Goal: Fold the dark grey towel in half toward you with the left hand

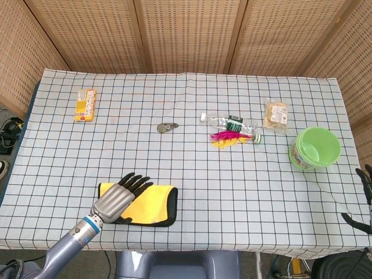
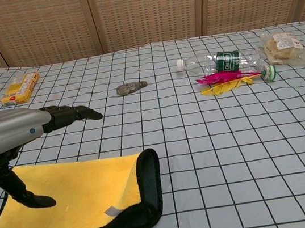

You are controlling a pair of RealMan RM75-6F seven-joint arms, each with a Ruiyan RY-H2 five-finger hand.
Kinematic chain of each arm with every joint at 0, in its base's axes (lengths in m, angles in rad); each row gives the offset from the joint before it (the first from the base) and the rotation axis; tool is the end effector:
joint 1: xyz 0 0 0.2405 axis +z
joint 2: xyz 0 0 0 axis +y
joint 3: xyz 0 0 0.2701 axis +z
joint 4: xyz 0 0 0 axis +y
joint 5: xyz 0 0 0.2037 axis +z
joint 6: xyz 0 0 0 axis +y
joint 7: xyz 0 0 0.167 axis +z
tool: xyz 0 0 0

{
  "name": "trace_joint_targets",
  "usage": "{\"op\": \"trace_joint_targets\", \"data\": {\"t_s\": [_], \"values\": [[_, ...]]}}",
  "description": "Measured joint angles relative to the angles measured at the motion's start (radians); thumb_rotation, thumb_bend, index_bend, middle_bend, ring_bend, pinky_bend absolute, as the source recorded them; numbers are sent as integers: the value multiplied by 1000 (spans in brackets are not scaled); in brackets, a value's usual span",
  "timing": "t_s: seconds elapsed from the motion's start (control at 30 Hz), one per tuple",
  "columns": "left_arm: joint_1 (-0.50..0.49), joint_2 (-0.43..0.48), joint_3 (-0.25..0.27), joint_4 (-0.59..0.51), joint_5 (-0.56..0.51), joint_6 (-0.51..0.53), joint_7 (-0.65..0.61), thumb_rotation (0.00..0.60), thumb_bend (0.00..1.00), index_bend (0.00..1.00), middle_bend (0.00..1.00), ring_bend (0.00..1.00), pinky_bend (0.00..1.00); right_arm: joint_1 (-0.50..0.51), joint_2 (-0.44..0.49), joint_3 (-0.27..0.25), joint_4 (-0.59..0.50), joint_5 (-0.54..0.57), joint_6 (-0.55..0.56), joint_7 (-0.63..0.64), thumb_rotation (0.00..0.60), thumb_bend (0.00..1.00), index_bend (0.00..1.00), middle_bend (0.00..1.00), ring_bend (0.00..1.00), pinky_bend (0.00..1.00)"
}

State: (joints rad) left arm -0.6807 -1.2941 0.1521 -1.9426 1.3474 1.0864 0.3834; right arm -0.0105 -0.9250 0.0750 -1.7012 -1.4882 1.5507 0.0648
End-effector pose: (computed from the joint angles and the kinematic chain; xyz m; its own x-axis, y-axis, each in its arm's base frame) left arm -0.1469 0.2488 0.0130 0.5251 0.3840 0.7595 0.7781 -0.5782 -0.2456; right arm -0.3238 -0.1781 0.2401 0.4337 0.0543 0.8994 -0.8998 0.0783 0.4292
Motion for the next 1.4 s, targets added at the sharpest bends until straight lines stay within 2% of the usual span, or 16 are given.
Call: {"op": "trace_joint_targets", "data": {"t_s": [0.13,0.37,0.57,0.77,1.17,1.23,1.4], "values": [[-7,-38,-5,47,44,-56,-22,600,75,102,0,0,0,-3,1,-2,-2,-5,7,0,600,0,0,0,0,0],[-21,-134,-32,70,28,-113,64,600,114,159,0,0,0,-7,5,1,3,0,12,16,600,0,0,0,0,0],[-29,-216,-55,110,14,-132,123,600,168,229,0,0,0,-8,7,0,4,-3,13,23,600,0,0,0,0,0],[-36,-293,-76,166,-8,-150,167,600,211,242,0,0,0,-8,8,1,6,-1,13,28,600,0,0,0,0,0],[-31,-360,-109,240,-43,-141,196,600,315,285,0,0,0,-10,13,3,11,2,13,50,600,0,0,0,0,0],[-30,-366,-111,247,-43,-141,191,600,332,310,0,0,0,-10,14,2,10,2,13,52,600,0,0,0,0,0],[-26,-380,-115,260,-42,-137,182,600,335,475,0,0,0,-10,15,2,10,2,13,56,600,0,0,0,0,0]]}}
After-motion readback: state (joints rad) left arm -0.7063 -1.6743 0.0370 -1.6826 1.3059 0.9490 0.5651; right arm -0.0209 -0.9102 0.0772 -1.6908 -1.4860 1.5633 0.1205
